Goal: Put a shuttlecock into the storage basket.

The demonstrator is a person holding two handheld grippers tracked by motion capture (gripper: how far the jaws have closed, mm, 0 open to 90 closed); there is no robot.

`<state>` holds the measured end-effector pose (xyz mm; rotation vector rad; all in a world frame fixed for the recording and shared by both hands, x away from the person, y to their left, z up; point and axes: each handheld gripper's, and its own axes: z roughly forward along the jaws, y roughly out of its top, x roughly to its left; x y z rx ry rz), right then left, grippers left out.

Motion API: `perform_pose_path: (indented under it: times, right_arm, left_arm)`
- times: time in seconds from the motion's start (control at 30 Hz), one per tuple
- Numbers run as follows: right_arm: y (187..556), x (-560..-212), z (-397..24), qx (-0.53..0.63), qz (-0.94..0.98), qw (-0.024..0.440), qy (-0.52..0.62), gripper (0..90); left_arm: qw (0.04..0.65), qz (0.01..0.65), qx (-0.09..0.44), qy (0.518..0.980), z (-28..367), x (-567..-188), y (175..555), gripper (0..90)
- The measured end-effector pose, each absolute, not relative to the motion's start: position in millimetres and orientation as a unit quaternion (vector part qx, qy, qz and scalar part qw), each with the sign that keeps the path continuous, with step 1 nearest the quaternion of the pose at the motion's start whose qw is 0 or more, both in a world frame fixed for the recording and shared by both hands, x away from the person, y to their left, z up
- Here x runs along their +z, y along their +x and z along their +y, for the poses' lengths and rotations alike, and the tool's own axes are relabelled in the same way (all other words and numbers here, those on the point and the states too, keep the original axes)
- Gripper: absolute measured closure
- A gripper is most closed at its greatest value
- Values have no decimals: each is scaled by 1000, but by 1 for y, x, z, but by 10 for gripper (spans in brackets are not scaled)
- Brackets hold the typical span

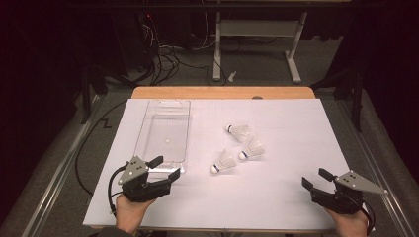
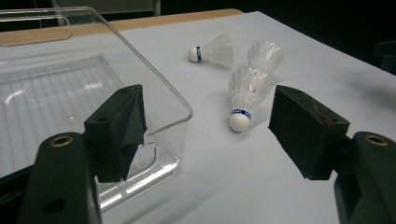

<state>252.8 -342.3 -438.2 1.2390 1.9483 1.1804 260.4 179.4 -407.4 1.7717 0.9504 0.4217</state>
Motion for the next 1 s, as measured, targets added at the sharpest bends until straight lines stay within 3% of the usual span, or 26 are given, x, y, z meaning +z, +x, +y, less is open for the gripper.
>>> perform_pose_path:
  times: [1.0]
  right_arm:
    - [253,-438,-342,438,724,271,459,310]
  left_arm:
    - [522,375,168,748,148,-403,276,293]
